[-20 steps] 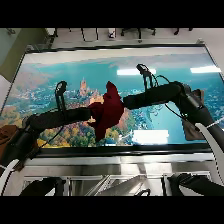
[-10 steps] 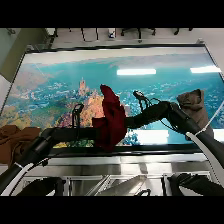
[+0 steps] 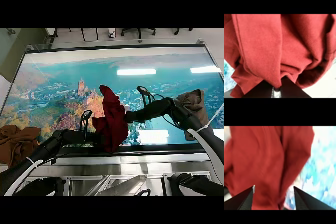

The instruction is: Fold the shirts.

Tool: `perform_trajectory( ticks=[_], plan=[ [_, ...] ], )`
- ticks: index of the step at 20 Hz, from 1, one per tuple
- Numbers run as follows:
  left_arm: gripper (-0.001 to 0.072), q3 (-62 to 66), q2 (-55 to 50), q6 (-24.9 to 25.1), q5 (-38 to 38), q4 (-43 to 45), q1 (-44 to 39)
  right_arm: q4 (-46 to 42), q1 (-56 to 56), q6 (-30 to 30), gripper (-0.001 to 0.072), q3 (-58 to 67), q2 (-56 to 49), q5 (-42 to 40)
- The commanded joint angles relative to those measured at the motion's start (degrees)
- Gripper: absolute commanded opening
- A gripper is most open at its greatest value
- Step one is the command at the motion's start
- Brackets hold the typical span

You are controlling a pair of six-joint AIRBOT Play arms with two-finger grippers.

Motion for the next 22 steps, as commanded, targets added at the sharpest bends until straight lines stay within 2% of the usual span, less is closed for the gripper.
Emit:
perform_trajectory(
  ticks=[1, 3, 6, 11, 17, 18, 19, 20, 22],
  plan=[
    [0.0021, 0.81, -0.22, 0.48, -0.11, 0.24, -0.11, 0.87, -0.79, -0.35, 0.0549, 5.99, -2.67, 1.16],
    [0.0021, 0.79, -0.28, 0.5, -0.07, 0.28, -0.09, 2.51, -0.35, -0.37, 0.0549, 8.37, -7.28, 1.16],
    [0.0021, 0.81, -0.28, 0.5, -0.07, 1.81, -0.09, 2.58, 1.27, -1.7, 0.0502, 13.35, -14.84, 1.18],
    [0.0021, 0.81, -0.37, 0.48, 2.67, 2.16, 3.48, 3.06, 2.45, -1.64, 0.0503, 22.8, -25.55, -0.59],
    [0.0021, 0.81, -0.37, 0.5, 2.89, 2.16, 6.21, 3.41, 5.77, -1.64, 0.0502, 25.31, -29.97, 0.37],
    [0.0021, 0.81, -0.37, 0.5, 2.93, 2.19, 6.21, 3.5, 5.77, -1.57, 0.0469, 25.33, -30.51, 0.76],
    [0.0021, 0.81, -0.37, 0.5, 2.99, 2.16, 6.21, 3.45, 5.75, -1.62, 0.0211, 25.31, -30.75, 0.98],
    [0.0021, 0.81, -0.37, 0.5, 2.97, 2.19, 6.21, 3.5, 5.75, -1.62, 0.0016, 25.38, -30.69, 1.25],
    [0.0021, 0.81, -0.35, 0.52, 2.67, 2.19, 6.21, 3.45, 5.75, -1.62, 0.0019, 27.26, -30.53, 0.61]
  ],
)
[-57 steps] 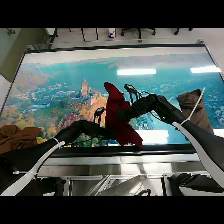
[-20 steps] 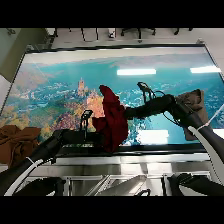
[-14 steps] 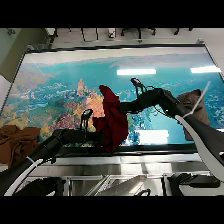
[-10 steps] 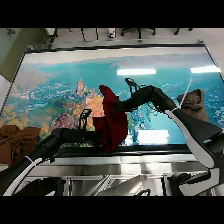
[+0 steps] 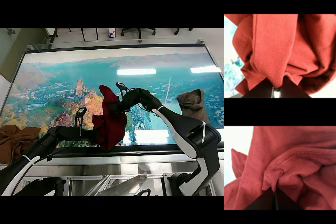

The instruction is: Fold the shirts.

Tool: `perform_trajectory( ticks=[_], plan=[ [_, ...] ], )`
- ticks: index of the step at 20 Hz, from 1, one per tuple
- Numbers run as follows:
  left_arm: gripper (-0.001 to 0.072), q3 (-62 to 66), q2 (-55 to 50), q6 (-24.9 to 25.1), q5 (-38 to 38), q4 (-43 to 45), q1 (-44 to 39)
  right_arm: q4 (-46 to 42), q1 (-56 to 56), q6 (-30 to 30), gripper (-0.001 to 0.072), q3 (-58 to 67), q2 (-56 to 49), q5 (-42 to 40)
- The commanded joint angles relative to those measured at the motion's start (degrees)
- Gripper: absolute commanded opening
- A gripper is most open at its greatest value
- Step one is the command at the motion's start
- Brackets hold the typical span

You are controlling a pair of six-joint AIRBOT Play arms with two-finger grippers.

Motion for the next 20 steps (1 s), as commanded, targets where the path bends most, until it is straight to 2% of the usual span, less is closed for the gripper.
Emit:
perform_trajectory(
  ticks=[1, 5, 9, 12, 16, 18, 20],
  plan=[
    [0.0021, 0.09, 0.13, 0.0, -0.57, 0.04, 0.17, 0.07, 0.17, 0.04, 0.0018, 2.62, 0.22, -0.26],
    [0.0021, 4.66, 9.51, -0.02, -0.76, 1.11, 3.82, 0.02, -2.75, -0.02, 0.0016, 9.18, 8.96, -4.48],
    [0.0021, 20.9, 25.81, 0.61, 5.22, 1.16, 20.02, 0.02, -10.86, -0.37, 0.0016, 17.29, 27.41, -3.91],
    [0.0021, 36.52, 33.86, 2.1, 11.43, 1.03, 33.46, -0.04, -16.92, -3.48, 0.0016, 21.94, 40.94, -1.88],
    [0.0021, 53.68, 37.31, 2.75, 17.99, 0.42, 44.98, -0.61, -18.91, -7.3, 0.0016, 22.43, 54.16, -1.11],
    [0.0021, 58.03, 37.4, 2.75, 19.32, 0.39, 46.93, -1.4, -18.88, -7.5, 0.0016, 22.38, 57.18, -1.22],
    [0.0021, 60.33, 35.56, 2.97, 22.82, -3.28, 46.88, -1.97, -18.88, -7.48, 0.0016, 22.32, 57.59, -3.15]
  ],
)
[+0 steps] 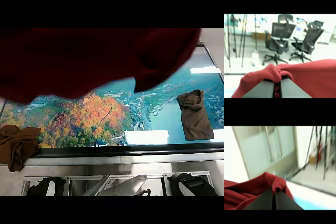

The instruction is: Fold the shirts.

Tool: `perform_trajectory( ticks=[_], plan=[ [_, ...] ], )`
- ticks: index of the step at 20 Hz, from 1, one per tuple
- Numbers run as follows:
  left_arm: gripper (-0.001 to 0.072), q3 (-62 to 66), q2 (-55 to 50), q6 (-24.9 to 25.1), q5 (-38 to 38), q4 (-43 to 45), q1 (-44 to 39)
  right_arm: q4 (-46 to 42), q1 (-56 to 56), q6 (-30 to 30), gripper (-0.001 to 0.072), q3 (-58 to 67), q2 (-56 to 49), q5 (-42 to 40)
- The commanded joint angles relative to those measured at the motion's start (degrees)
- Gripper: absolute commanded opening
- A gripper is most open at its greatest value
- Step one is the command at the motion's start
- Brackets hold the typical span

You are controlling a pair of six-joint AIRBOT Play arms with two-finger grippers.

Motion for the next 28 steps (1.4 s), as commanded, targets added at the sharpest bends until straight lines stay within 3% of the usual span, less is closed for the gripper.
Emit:
perform_trajectory(
  ticks=[1, 4, 7, 9, 12, 15, 19, 21, 22, 28],
  plan=[
    [0.0021, 5.92, -1.9, 1.05, 6.8, -4.98, 2.03, -1.38, -0.5, -0.94, 0.0016, -0.22, 2.89, -2.99],
    [0.0021, 0.2, -7.1, 1.2, 11.23, -8.96, -3.08, -0.57, -0.39, -0.5, 0.0016, -5.55, -0.39, -6.56],
    [0.0022, -12.66, -13.38, 2.75, 10.95, -8.68, -14.56, -0.37, 1.86, -0.52, 0.0017, -18.08, -4.37, -5.64],
    [0.0021, -23.15, -18.53, 5.33, 5.35, -8.0, -23.39, -0.39, 3.69, -0.52, 0.0017, -28.63, -7.87, -1.36],
    [0.0021, -36.76, -28.28, 5.46, -7.1, -0.11, -33.24, -0.37, 4.55, -0.31, 0.0017, -41.79, -16.68, 7.13],
    [0.0021, -42.01, -39.52, 5.51, -12.61, 0.26, -34.58, -0.24, 4.44, -0.28, 0.0017, -44.72, -29.27, 10.95],
    [0.0021, -38.82, -49.99, 6.8, -10.12, 0.17, -31.54, 0.48, 4.15, -0.28, 0.0032, -42.58, -36.5, 12.59],
    [0.0021, -35.3, -52.37, 7.63, -8.26, 0.15, -30.08, 0.33, 2.78, 1.33, 0.0358, -40.24, -35.01, 11.45],
    [0.0021, -33.18, -53.29, 7.8, -7.82, 0.2, -29.59, 0.31, 1.29, 2.97, 0.0416, -38.82, -33.27, 9.35],
    [0.0022, -22.12, -57.86, 8.48, -7.5, 0.24, -28.15, -0.59, -1.44, 6.93, 0.0414, -42.34, -19.61, -5.64]
  ],
)
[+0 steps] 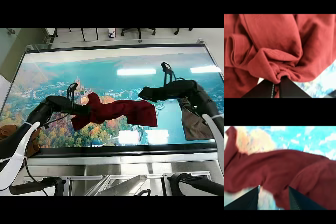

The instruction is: Fold the shirts.

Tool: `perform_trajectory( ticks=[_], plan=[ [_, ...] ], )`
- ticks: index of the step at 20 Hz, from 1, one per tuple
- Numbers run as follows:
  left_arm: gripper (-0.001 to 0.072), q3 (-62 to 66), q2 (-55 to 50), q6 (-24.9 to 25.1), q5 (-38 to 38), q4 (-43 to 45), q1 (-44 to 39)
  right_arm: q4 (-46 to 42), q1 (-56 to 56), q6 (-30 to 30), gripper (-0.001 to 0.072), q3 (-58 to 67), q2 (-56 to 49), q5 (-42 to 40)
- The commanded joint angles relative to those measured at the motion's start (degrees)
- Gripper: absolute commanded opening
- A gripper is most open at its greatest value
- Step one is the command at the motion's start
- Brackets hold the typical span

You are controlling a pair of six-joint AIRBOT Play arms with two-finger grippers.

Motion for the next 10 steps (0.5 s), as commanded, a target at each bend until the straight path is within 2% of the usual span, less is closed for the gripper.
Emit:
perform_trajectory(
  ticks=[1, 5, 6, 7, 8, 10],
  plan=[
    [0.0021, 5.92, -2.89, 1.14, 0.61, 0.17, 0.5, -0.31, 1.77, 3.23, 0.0414, -5.73, 6.64, -6.14],
    [0.0023, 9.99, -4.33, 1.14, 1.86, 0.26, 1.01, -0.33, 4.24, 5.33, 0.0414, -16.24, 7.85, -1.79],
    [0.0154, 10.97, -4.35, 1.14, 2.95, 0.24, 1.75, -0.28, 3.69, 5.51, 0.0414, -16.9, 7.85, -0.83],
    [0.057, 12.17, -4.35, 1.11, 4.46, 0.22, 2.93, -0.26, 2.6, 5.51, 0.0414, -16.87, 7.91, -0.39],
    [0.0696, 13.66, -4.35, 0.83, 6.88, 0.22, 4.68, -0.22, 0.76, 5.51, 0.0414, -16.81, 8.11, -0.39],
    [0.0695, 16.59, -4.35, 0.87, 13.7, 0.26, 9.44, -0.35, -4.31, 5.49, 0.0413, -16.83, 8.09, -1.86]
  ],
)
